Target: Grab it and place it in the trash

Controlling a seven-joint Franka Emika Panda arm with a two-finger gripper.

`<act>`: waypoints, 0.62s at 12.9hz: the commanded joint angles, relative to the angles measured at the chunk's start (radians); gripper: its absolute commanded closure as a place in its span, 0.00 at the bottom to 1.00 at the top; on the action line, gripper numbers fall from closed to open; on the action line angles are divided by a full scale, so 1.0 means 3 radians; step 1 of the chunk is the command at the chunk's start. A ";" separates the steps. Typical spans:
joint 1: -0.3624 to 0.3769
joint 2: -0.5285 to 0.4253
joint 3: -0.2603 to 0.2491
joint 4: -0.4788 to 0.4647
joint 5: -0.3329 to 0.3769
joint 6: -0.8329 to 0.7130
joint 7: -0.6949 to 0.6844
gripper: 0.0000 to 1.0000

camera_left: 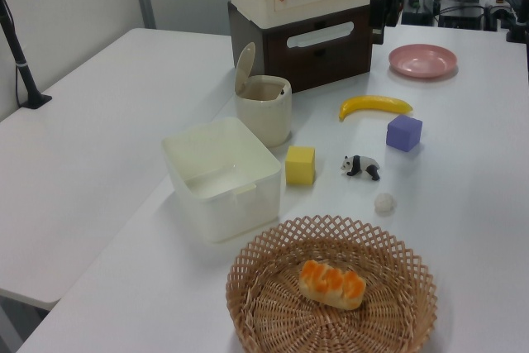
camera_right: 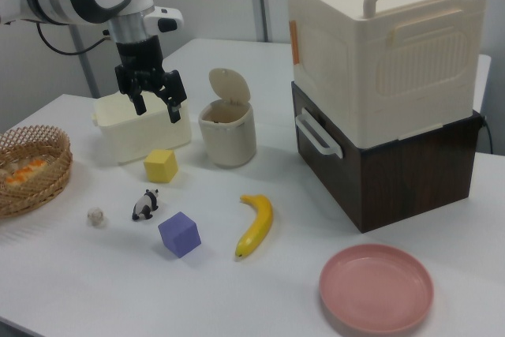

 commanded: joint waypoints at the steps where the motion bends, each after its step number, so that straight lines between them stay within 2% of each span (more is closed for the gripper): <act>1: 0.0031 -0.0072 -0.0016 -0.0069 -0.0054 -0.0045 -0.0073 0.00; 8: 0.0036 -0.0001 -0.0016 -0.0059 -0.0049 0.0103 -0.0078 0.00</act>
